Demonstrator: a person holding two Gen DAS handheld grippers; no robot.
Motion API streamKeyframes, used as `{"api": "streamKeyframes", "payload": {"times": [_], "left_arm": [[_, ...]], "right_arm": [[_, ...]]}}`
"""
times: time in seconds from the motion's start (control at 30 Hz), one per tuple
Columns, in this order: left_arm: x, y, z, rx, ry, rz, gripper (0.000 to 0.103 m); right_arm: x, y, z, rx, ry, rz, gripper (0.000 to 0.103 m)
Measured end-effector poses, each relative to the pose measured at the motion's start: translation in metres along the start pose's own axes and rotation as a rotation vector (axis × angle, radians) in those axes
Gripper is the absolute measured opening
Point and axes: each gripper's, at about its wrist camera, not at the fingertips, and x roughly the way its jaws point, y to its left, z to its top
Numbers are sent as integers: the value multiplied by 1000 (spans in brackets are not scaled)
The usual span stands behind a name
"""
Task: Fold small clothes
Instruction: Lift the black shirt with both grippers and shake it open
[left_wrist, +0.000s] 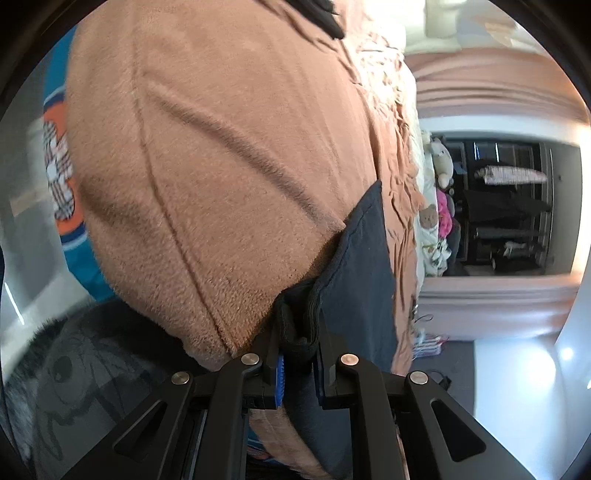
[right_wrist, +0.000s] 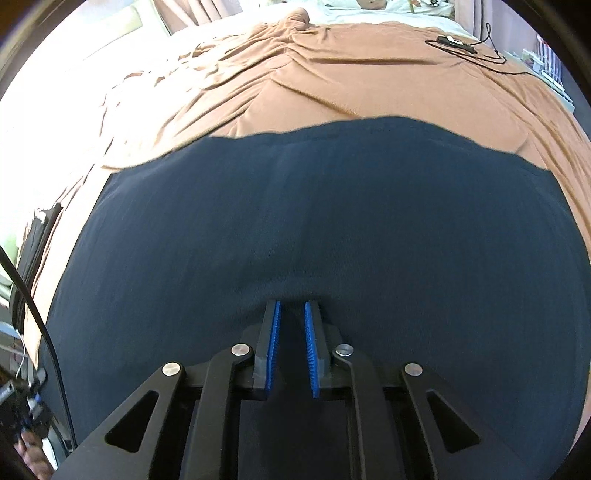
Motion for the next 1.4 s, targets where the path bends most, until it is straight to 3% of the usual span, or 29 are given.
{"api": "streamKeyframes", "payload": {"times": [0.13, 0.37, 0.87, 1.03, 1.13, 1.23, 1.4], "left_arm": [[-1, 5, 0, -69, -8, -11, 12], [0, 0, -1, -91, -27, 14, 12], [-2, -7, -1, -66, -5, -6, 9], [-9, -26, -3, -24, 18, -131, 8], [-8, -38, -2, 5, 42, -252, 7], [-6, -56, 0, 48, 60, -327, 7], [-2, -92, -1, 135, 97, -378, 7]], "right_arm": [[10, -1, 14, 13, -2, 13, 7], [21, -16, 37, 39, -8, 16, 7], [56, -33, 102, 87, 14, 27, 6], [33, -26, 88, 61, 5, 99, 7], [23, -19, 64, 24, 22, 127, 8], [17, -20, 38, 23, 51, 158, 8], [10, -22, -10, 9, 100, 197, 8]]}}
